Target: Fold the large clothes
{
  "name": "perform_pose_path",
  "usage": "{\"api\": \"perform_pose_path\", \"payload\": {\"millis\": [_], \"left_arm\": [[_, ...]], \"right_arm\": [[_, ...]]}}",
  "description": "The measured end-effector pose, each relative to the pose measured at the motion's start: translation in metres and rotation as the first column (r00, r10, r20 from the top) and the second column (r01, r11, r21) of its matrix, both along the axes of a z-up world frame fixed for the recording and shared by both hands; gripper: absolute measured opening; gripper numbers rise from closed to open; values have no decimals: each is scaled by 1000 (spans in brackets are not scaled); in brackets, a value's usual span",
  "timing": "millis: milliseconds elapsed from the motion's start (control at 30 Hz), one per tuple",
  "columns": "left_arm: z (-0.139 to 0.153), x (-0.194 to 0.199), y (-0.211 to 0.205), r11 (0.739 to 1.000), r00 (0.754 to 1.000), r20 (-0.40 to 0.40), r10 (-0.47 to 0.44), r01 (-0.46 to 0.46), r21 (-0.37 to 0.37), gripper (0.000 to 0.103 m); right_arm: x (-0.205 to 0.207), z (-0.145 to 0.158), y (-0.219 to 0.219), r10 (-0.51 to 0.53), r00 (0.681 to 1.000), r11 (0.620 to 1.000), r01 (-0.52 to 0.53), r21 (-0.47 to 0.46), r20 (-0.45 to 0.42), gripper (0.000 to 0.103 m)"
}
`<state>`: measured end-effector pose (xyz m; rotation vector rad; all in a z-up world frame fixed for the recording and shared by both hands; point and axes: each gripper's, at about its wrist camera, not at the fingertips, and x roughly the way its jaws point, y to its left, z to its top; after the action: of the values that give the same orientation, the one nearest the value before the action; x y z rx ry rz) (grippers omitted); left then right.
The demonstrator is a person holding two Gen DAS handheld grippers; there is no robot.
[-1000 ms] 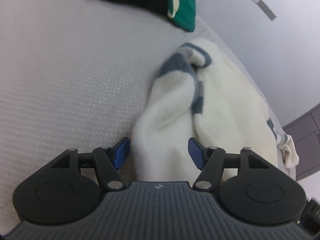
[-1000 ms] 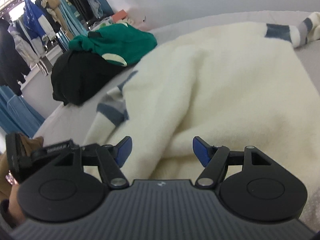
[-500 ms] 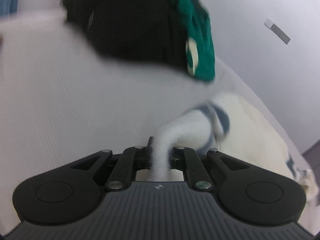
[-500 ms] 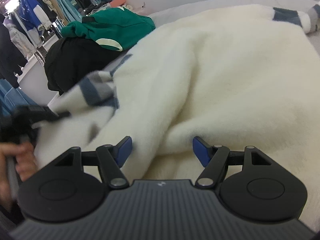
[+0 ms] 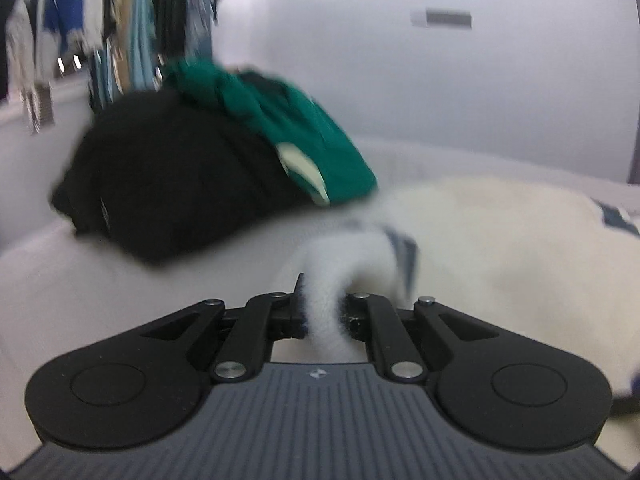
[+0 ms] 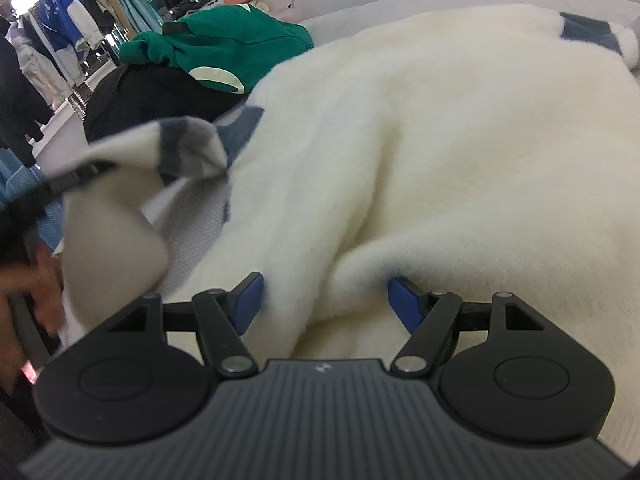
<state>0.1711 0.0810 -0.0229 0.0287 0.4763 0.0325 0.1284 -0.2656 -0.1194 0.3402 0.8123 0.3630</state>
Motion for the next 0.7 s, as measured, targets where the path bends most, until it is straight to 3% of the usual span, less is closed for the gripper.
{"api": "perform_pose_path", "payload": {"millis": [167, 300, 400, 467, 533, 700], "left_arm": [[-24, -1, -9, 995, 989, -131, -68, 59, -75, 10], [-41, 1, -3, 987, 975, -212, -69, 35, -157, 11], [-45, -1, 0, 979, 974, -218, -66, 21, -203, 11], [-41, -4, 6, 971, 973, -220, -66, 12, -240, 20], [-36, -6, 14, 951, 973, -218, -82, 11, -309, 54], [-14, -42, 41, 894, 988, -151, -21, -49, -446, 63]], "right_arm": [[-1, 1, 2, -2, 1000, 1000, 2, -7, -1, 72], [-3, 2, 2, 0, 1000, 1000, 0, -11, -1, 72], [-4, 3, 2, -1, 1000, 1000, 1, -9, -3, 72], [-5, 4, 2, -2, 1000, 1000, 2, -6, -5, 72], [-7, 4, 1, -2, 1000, 1000, 2, -7, -4, 72], [-9, 6, -1, -3, 1000, 1000, 3, 0, 1, 72]]}}
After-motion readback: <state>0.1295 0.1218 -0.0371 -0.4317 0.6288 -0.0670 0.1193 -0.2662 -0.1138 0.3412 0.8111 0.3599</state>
